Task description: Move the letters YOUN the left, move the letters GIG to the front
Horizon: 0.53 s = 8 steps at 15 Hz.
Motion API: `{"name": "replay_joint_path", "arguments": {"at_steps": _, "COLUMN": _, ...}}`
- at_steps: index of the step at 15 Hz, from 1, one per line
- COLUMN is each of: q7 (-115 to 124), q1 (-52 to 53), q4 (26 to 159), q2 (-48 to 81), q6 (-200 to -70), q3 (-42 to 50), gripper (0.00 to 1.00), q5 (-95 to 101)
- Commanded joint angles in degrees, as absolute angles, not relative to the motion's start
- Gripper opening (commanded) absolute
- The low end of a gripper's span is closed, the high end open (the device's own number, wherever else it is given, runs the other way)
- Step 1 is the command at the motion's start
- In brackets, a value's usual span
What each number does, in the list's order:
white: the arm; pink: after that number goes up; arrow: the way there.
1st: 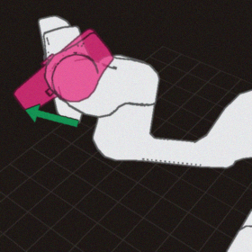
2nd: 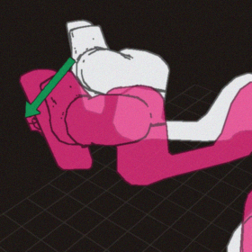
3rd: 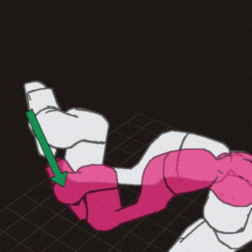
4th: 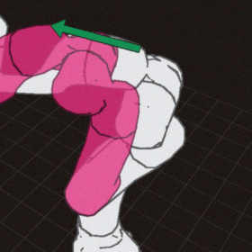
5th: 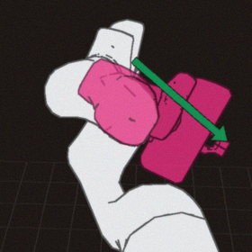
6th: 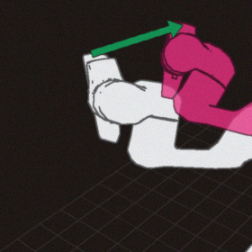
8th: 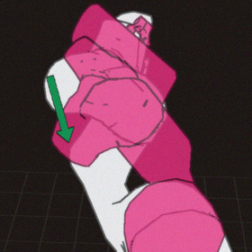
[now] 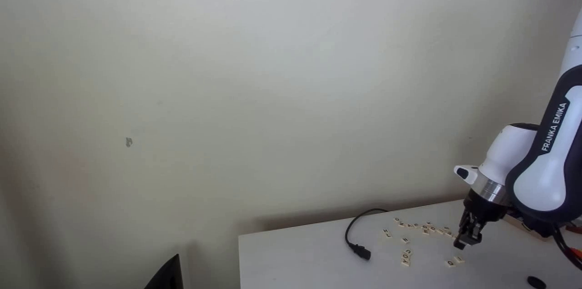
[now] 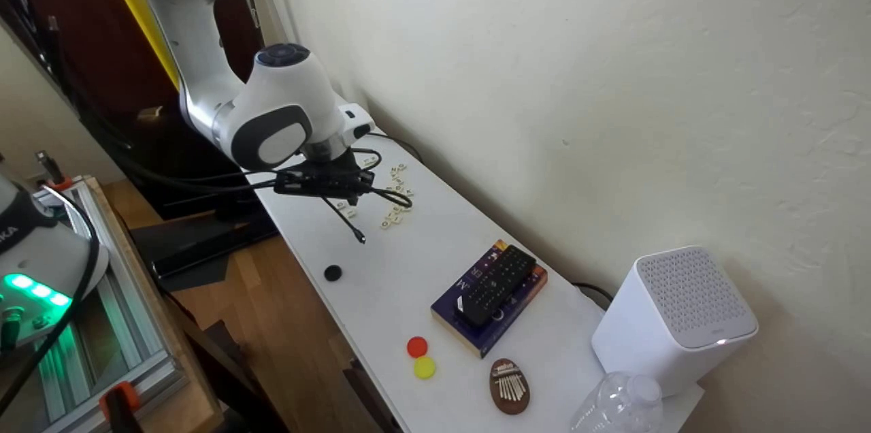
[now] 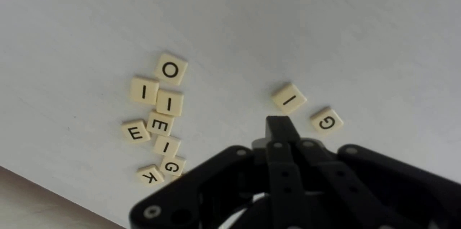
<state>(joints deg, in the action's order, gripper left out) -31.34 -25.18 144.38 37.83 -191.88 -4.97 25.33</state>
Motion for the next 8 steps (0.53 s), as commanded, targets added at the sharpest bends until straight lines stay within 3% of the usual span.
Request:
{"name": "replay_joint_path", "arguments": {"at_steps": 1, "q7": -22.89, "q1": -28.09, "q4": 144.15, "q2": 36.78, "q6": -191.85, "q3": -7.43, "gripper": 0.00, "q5": 23.40}}
{"name": "replay_joint_path", "arguments": {"at_steps": 8, "q7": -9.07, "q1": -28.81, "q4": 138.16, "q2": 37.32, "q6": -190.48, "q3": -10.31, "gripper": 0.00, "q5": 15.71}}
